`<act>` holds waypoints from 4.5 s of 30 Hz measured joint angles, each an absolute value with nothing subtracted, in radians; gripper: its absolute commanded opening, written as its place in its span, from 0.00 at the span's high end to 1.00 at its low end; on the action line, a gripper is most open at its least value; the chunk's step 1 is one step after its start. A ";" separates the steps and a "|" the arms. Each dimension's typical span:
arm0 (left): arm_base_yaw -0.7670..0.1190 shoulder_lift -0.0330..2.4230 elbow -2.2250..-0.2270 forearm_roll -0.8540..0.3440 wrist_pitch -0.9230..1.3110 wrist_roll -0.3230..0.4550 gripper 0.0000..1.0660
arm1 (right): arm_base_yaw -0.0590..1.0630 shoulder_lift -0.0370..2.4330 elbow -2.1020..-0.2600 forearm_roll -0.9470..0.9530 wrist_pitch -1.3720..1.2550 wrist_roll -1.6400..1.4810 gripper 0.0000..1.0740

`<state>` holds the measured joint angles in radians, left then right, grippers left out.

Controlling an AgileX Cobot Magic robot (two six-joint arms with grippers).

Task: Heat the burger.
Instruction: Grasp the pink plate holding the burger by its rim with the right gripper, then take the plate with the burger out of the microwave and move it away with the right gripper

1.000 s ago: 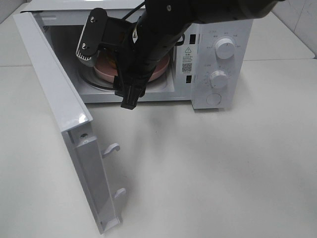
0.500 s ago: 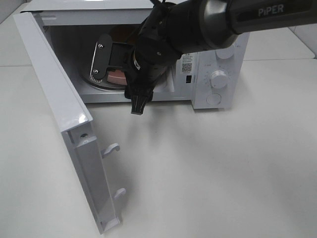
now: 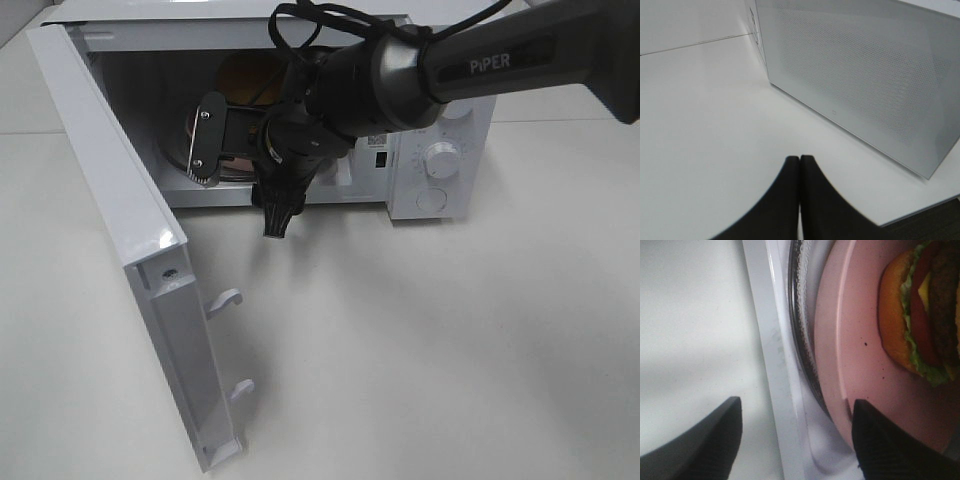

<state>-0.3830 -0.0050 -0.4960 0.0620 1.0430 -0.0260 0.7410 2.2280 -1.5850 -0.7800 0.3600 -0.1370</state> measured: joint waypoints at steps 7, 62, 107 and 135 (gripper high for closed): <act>-0.383 -0.005 -0.496 0.062 1.043 -0.026 1.00 | 0.735 2.249 -1.598 -0.787 0.352 -0.136 0.41; -0.383 -0.005 -0.496 0.061 1.043 -0.026 1.00 | 0.693 2.318 -1.637 -0.864 0.298 -0.107 0.86; -0.383 -0.005 -0.496 0.061 1.043 -0.026 1.00 | 0.742 2.181 -1.621 -0.446 0.516 -0.630 1.00; -0.383 -0.005 -0.496 0.061 1.043 -0.026 1.00 | 0.746 1.797 -1.083 -0.431 0.308 -0.834 1.00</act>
